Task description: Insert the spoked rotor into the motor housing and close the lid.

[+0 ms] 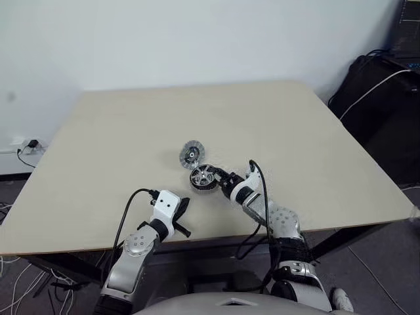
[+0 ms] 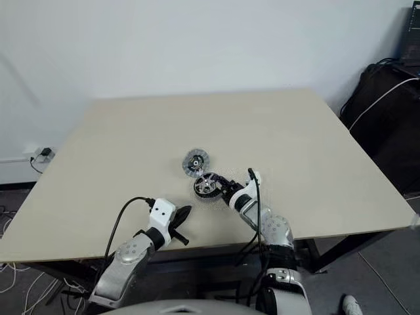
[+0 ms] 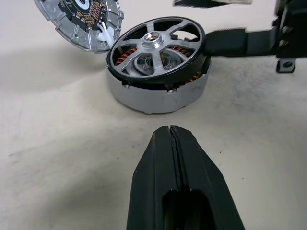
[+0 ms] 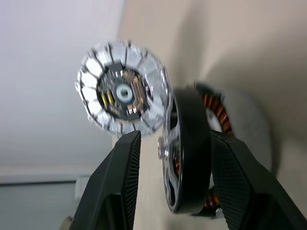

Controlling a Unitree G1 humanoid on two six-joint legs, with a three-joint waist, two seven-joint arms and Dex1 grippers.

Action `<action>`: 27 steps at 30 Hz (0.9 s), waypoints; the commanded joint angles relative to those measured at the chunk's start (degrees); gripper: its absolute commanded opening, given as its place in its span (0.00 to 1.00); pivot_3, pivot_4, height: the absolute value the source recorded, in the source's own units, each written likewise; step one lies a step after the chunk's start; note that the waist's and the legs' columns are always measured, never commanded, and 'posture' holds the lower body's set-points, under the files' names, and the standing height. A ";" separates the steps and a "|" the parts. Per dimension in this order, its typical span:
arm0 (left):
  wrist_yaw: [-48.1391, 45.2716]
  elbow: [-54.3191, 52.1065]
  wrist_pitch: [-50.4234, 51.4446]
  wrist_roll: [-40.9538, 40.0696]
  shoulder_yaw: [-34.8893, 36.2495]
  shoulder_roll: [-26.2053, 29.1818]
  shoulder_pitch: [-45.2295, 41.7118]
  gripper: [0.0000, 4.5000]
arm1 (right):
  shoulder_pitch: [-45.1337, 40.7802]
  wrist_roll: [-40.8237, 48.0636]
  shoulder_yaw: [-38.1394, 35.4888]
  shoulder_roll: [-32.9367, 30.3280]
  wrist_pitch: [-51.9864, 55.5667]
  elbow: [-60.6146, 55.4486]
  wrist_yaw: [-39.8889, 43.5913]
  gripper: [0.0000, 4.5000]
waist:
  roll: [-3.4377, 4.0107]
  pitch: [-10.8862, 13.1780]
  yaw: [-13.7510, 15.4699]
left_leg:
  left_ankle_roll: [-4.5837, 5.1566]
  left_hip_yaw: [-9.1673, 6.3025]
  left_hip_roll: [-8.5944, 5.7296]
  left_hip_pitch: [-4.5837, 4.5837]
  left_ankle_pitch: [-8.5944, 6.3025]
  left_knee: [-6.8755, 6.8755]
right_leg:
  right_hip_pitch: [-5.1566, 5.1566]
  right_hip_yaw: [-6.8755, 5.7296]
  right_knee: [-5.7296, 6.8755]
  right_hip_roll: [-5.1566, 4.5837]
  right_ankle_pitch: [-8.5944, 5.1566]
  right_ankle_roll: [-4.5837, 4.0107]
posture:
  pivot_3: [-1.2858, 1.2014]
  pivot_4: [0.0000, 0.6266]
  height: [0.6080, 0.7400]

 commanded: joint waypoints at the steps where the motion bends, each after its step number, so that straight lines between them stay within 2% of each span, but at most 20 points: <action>1: -0.26 -0.77 -0.84 -0.52 -0.34 -0.34 -1.24 0.01 | 3.42 0.47 0.20 3.83 -0.71 -7.15 -1.68 0.51 | 0.00 0.00 -0.02 | 0.00 0.00 0.00 -0.01 0.00 -0.01 | -0.02 0.01 0.00 0.00 0.00 -0.01 | 0.52 0.00 1.00; 5: -0.51 -0.17 -1.04 -0.53 -0.58 -0.60 -1.69 0.01 | 5.56 -1.77 1.15 2.26 -0.47 -11.32 -4.15 0.51 | 0.00 -0.01 -0.02 | 0.01 -0.02 0.00 -0.03 -0.02 -0.03 | -0.03 0.02 -0.01 -0.01 0.00 -0.01 | 0.52 0.00 1.00; 9: -0.92 0.38 -1.35 -0.57 -0.83 -0.74 -2.05 0.01 | 7.56 -8.94 6.04 -0.59 -3.30 -17.14 -3.06 0.51 | 0.02 0.01 -0.18 | 0.00 0.05 0.03 -0.06 -0.01 -0.03 | -0.02 0.04 0.00 0.00 -0.09 0.15 | 0.52 0.00 1.00; 13: -1.19 0.66 -1.52 -0.53 -0.85 -0.79 -2.22 0.01 | 7.19 -22.56 16.73 -5.78 -8.24 -20.77 0.02 0.51 | 0.00 0.00 -0.12 | -0.02 0.13 0.05 -0.04 0.01 0.01 | -0.03 0.06 0.05 0.01 -0.16 0.26 | 0.52 0.00 1.00; 16: -1.31 0.72 -1.50 -0.51 -0.88 -0.75 -2.24 0.01 | 5.02 -35.14 26.73 -10.53 -12.36 -19.84 1.23 0.38 | -0.05 0.01 -0.04 | -0.02 0.13 0.03 0.00 0.01 0.07 | -0.03 0.03 0.02 0.01 -0.15 0.30 | 0.52 0.00 1.00; 21: -1.25 0.64 -1.34 -0.44 -0.95 -0.80 -2.23 0.01 | -0.59 -50.92 38.62 -13.99 -15.67 -12.37 1.89 0.02 | -0.15 -0.01 -0.01 | -0.06 0.14 0.03 0.02 0.04 0.09 | -0.04 0.03 0.05 0.02 -0.07 0.20 | 0.52 0.00 1.00; 27: -0.67 0.16 -1.25 -0.53 -0.61 -0.86 -1.51 0.01 | -5.95 -55.18 39.06 -10.35 -17.85 -3.61 4.18 0.00 | -0.25 0.00 0.06 | -0.09 0.09 0.02 0.01 0.05 0.08 | -0.03 0.03 0.04 0.03 0.04 0.00 | 0.52 0.00 1.00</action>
